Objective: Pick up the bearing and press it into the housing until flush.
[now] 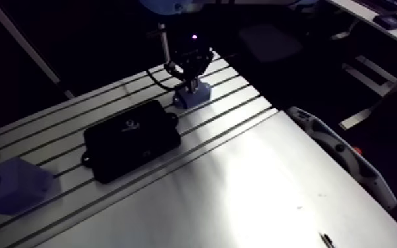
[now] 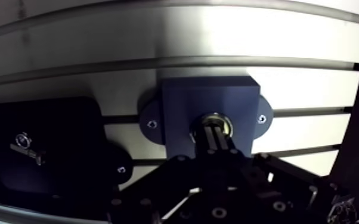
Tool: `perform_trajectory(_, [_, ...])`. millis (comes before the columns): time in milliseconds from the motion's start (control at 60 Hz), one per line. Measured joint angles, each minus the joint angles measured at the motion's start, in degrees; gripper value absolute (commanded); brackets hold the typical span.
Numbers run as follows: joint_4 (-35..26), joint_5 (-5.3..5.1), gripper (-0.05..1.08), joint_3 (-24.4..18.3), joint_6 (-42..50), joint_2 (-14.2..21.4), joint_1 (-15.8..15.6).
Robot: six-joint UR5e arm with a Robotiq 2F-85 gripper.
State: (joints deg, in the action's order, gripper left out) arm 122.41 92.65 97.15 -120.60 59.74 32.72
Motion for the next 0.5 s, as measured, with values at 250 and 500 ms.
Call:
perform_trajectory(250, [0.02,0.03,1.07,0.06,0.03,0.01,-0.01])
perform_trajectory(500, [0.04,0.01,1.07,0.15,0.03,-0.06,-0.01])
